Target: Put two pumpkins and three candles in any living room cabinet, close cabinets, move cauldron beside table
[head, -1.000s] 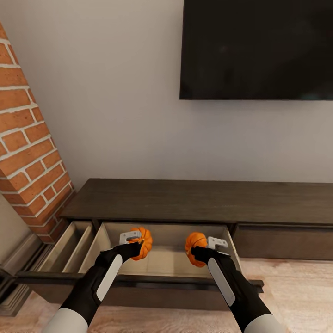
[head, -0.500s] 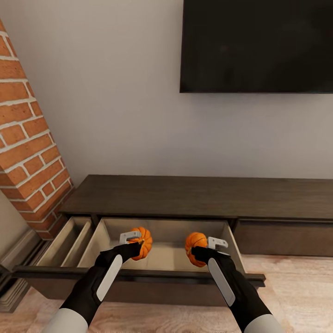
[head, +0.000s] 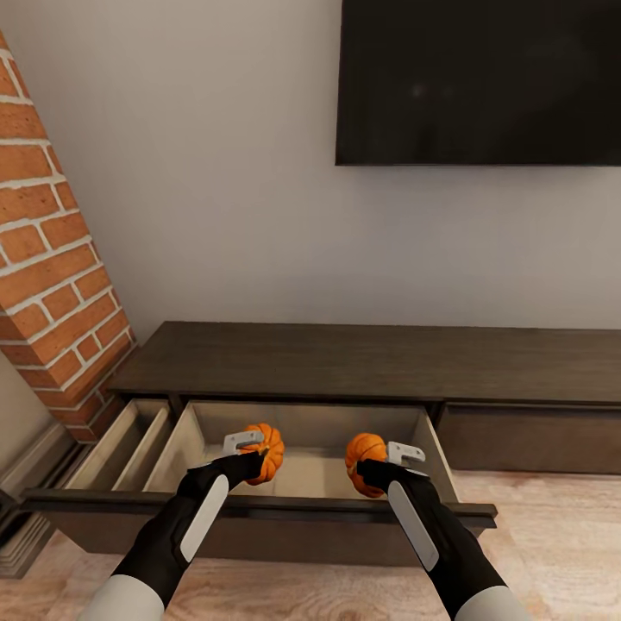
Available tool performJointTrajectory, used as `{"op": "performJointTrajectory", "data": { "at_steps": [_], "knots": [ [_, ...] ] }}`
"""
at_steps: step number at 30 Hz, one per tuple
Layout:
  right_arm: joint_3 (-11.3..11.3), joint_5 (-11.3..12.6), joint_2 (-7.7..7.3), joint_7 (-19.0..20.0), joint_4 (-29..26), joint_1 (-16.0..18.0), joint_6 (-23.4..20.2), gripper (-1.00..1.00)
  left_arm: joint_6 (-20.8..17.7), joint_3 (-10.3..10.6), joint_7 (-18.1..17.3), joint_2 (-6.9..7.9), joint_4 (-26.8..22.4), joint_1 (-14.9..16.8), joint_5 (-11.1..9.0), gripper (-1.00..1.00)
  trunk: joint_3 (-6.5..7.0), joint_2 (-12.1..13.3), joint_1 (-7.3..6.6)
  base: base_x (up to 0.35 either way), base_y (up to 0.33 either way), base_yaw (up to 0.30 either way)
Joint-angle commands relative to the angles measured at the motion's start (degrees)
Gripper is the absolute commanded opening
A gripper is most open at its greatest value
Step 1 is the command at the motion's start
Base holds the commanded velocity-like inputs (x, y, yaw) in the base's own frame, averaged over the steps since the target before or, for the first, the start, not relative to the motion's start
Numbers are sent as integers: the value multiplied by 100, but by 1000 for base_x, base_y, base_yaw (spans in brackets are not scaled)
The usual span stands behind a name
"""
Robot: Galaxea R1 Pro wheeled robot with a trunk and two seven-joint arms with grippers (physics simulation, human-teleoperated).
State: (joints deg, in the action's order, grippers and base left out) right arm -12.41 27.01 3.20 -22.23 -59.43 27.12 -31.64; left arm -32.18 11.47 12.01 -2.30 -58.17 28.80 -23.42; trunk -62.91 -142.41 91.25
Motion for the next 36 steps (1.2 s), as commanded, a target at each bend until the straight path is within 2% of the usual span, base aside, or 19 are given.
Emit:
{"op": "performJointTrajectory", "data": {
  "at_steps": [1,29,36],
  "knots": [
    [-12,60,-1,-56,-8,4,-8,-100,-17,15,64,2,-9,3,-50,-100,-5,-2,-1,0,0,0],
    [-9,59,-2,-62,-1,4,-9,-100,-24,16,57,6,-4,3,-52,-100,-5,-2,-1,86,0,0],
    [-7,46,-3,-51,440,4,11,-100,-44,0,47,4,-3,3,-70,-100,-23,-42,21,0,0,0]
  ]
}}
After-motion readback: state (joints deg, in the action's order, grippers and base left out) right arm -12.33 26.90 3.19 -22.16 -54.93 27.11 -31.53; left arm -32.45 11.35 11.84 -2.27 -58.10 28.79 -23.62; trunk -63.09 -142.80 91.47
